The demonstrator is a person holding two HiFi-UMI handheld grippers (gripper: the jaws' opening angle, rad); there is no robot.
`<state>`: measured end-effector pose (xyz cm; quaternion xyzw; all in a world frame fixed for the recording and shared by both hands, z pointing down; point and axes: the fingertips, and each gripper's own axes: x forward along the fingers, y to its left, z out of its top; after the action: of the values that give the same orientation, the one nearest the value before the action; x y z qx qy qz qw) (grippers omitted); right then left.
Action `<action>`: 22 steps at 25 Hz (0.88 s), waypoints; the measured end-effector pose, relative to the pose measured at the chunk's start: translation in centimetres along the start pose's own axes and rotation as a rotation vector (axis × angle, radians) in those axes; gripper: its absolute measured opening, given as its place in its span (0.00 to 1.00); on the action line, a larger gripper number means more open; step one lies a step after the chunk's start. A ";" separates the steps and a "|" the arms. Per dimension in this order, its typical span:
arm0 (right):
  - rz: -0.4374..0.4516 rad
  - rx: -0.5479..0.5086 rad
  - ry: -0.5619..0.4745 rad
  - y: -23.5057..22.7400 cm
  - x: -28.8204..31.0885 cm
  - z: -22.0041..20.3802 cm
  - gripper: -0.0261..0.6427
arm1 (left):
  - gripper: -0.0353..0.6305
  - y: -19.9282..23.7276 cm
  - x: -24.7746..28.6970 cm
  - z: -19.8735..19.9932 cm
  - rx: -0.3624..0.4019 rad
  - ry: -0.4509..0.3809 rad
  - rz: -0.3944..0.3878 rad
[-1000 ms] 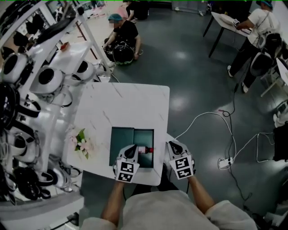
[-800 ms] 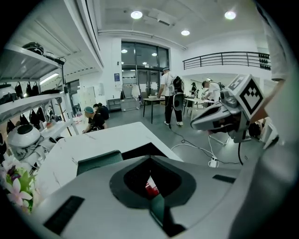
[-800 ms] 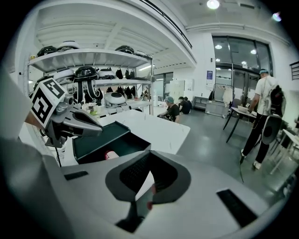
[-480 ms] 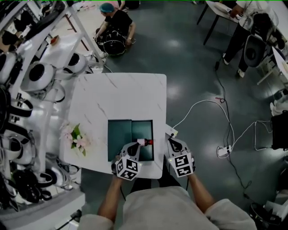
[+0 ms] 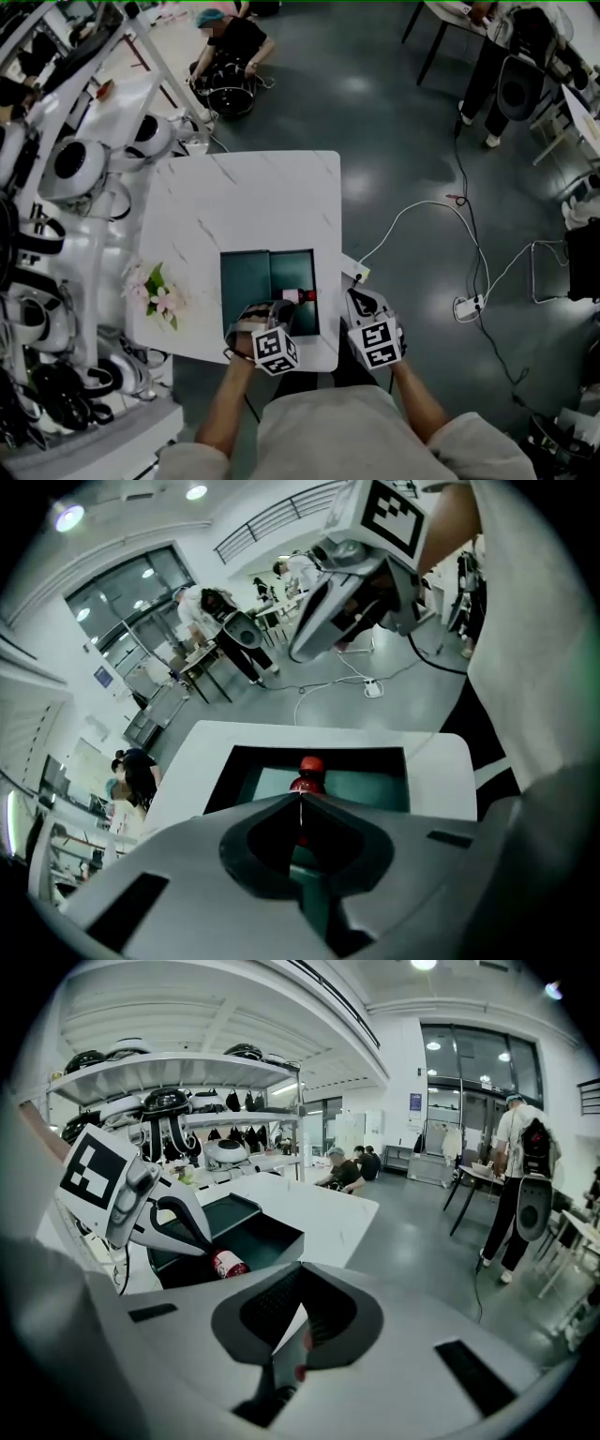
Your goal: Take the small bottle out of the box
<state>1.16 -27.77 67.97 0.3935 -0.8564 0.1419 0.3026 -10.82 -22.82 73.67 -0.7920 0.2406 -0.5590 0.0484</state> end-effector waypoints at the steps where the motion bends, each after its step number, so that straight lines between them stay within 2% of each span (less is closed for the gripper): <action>1: 0.000 0.000 0.001 0.0 -0.1 0.0 0.07 | 0.08 -0.2 0.2 0.0 0.030 0.014 -0.017; 4: 0.002 0.003 0.002 -0.1 -0.2 0.0 0.07 | 0.08 -0.5 0.7 0.1 0.077 0.039 -0.065; 7: 0.001 0.008 0.004 -0.4 -0.2 -0.1 0.07 | 0.10 -0.7 1.2 0.0 0.071 0.047 -0.121; 9: 0.001 0.008 0.004 -0.7 -0.2 -0.1 0.07 | 0.30 -1.0 1.7 -0.2 0.064 0.072 -0.178; 11: 0.001 0.010 0.004 -0.7 -0.1 -0.1 0.07 | 0.45 -1.3 2.3 -0.6 0.068 0.100 -0.221; 14: 0.003 0.010 0.005 -0.8 0.0 0.0 0.07 | 0.49 -1.4 3.1 -0.5 0.086 0.115 -0.246; 22: -0.006 0.013 0.019 -1.7 0.3 -0.3 0.07 | 0.49 -0.9 5.9 -0.1 0.118 0.150 -0.295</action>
<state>2.43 -28.96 68.43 0.3968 -0.8513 0.1504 0.3085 -9.08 -24.62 79.09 -0.7706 0.0914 -0.6307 -0.0059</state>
